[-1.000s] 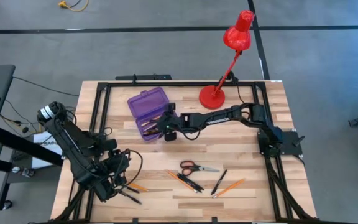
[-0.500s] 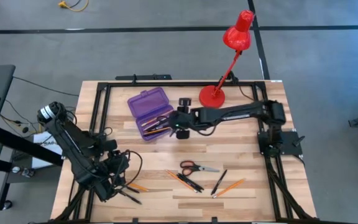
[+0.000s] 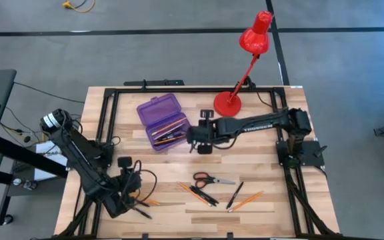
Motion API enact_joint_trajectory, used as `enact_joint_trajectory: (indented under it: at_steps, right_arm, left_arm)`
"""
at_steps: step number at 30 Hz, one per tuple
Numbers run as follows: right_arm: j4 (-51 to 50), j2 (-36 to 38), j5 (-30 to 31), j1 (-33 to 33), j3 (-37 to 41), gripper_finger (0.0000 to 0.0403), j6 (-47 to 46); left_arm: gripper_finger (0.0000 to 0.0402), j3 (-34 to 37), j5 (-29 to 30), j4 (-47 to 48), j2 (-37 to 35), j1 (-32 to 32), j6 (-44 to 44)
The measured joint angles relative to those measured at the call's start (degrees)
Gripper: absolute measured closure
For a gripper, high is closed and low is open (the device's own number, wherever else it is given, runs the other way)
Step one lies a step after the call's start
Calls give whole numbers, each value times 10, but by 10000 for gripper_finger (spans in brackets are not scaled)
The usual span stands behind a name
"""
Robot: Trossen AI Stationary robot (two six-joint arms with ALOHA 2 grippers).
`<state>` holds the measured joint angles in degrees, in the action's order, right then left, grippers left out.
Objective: Pick & place school supplies into a supply box
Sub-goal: Put the yellow pencil into the purple supply box
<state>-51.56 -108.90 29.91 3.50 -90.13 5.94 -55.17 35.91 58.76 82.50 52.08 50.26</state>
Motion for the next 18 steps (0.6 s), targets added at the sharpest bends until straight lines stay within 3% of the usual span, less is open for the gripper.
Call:
enact_joint_trajectory:
  at_steps: [6,9,15,18]
  right_arm:
    - [-51,3,0,72,0,281,-86]
    - [-61,0,3,111,0,282,-121]
    - [-72,-1,62,178,0,282,-169]
    - [-74,-1,90,199,0,282,-180]
  left_arm:
    - [292,17,-30,-58,0,-2,-42]
    - [292,37,-74,-104,0,-10,-56]
    - [292,76,-183,-190,0,-30,-65]
    - [292,77,-207,-193,0,-32,-65]
